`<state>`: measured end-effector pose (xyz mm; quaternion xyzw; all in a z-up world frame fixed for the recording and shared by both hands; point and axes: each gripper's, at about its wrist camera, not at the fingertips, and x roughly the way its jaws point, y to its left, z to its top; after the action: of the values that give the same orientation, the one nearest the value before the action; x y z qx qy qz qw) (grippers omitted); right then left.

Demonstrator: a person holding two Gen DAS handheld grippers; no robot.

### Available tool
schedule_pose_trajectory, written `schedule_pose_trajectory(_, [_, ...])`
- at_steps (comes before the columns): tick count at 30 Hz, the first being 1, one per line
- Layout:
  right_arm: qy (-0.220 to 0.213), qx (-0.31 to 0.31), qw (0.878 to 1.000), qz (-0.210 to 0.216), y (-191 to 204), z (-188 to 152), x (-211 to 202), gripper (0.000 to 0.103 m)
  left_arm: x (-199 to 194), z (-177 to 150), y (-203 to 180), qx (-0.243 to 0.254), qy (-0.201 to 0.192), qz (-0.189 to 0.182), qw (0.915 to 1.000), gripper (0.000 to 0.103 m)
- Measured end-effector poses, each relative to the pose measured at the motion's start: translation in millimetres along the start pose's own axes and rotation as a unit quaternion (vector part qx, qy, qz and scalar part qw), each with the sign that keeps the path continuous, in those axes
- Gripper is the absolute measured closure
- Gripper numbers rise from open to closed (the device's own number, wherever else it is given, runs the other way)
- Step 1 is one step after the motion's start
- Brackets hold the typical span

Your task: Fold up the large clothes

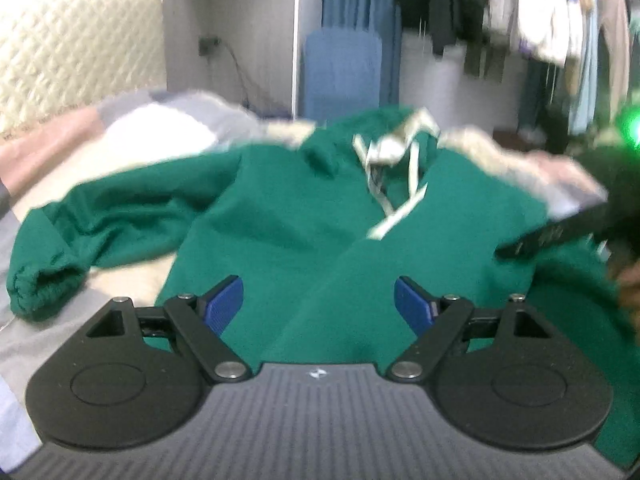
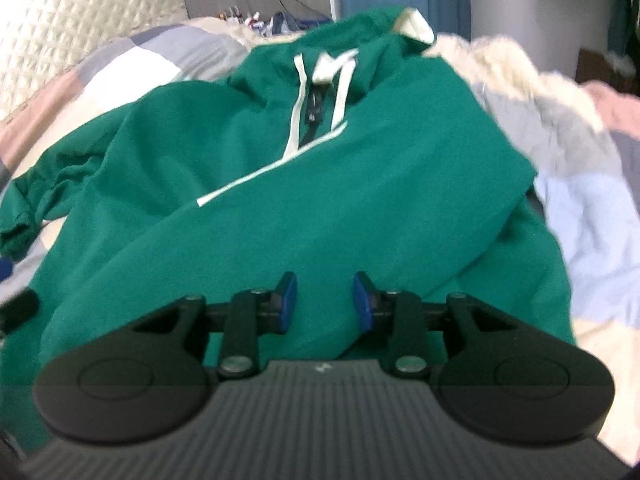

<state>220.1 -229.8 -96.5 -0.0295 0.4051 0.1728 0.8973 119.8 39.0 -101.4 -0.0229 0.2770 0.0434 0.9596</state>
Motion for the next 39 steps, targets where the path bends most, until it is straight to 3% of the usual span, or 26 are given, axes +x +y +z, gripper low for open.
schedule_pose_trajectory(4, [0.016, 0.008, 1.0, -0.002, -7, -1, 10, 0.069, 29, -13, -2, 0.026, 0.079, 0.023, 0.9963, 0.017])
schedule_pose_trajectory(7, [0.036, 0.007, 0.999, -0.002, -8, -6, 20, 0.07, 41, -20, 9, -0.008, 0.12, 0.015, 0.9926, 0.017])
schedule_pose_trajectory(13, [0.04, 0.001, 0.999, -0.002, -5, -9, 22, 0.07, 33, -14, 25, -0.048, 0.095, 0.032, 0.9938, 0.017])
schedule_pose_trajectory(18, [0.033, 0.009, 0.999, 0.005, -7, -10, 17, 0.07, 14, 3, 56, -0.093, 0.052, 0.078, 0.9912, 0.017])
schedule_pose_trajectory(21, [0.029, 0.006, 1.0, 0.005, -6, -11, 14, 0.069, 11, 16, 90, -0.14, 0.036, 0.126, 0.9814, 0.017])
schedule_pose_trajectory(23, [0.028, 0.007, 1.0, 0.006, -8, -11, 13, 0.069, 14, 26, 121, -0.175, 0.037, 0.164, 0.9701, 0.017])
schedule_pose_trajectory(25, [0.029, 0.012, 0.999, 0.009, -9, -10, 13, 0.067, 12, 33, 153, -0.211, 0.008, 0.185, 0.9599, 0.017])
schedule_pose_trajectory(27, [0.029, 0.028, 0.999, 0.024, -10, -10, 12, 0.056, 12, 43, 187, -0.251, -0.01, 0.21, 0.9448, 0.017])
schedule_pose_trajectory(28, [0.03, 0.035, 0.998, 0.035, -11, -9, 11, 0.044, 14, 49, 199, -0.254, -0.013, 0.226, 0.9404, 0.017])
schedule_pose_trajectory(29, [0.029, 0.04, 0.998, 0.043, -10, -8, 11, 0.036, 19, 55, 212, -0.249, -0.013, 0.239, 0.9383, 0.017])
schedule_pose_trajectory(31, [0.026, 0.037, 0.998, 0.046, -5, -7, 9, 0.031, 34, 63, 237, -0.262, 0.005, 0.247, 0.933, 0.017])
schedule_pose_trajectory(35, [0.017, 0.018, 0.999, 0.035, 1, -3, 7, 0.03, 65, 63, 272, -0.264, 0.037, 0.272, 0.9246, 0.017])
schedule_pose_trajectory(39, [0.009, 0.041, 0.998, 0.043, -9, 1, 7, 0.03, 99, 52, 289, -0.242, 0.074, 0.256, 0.9332, 0.018])
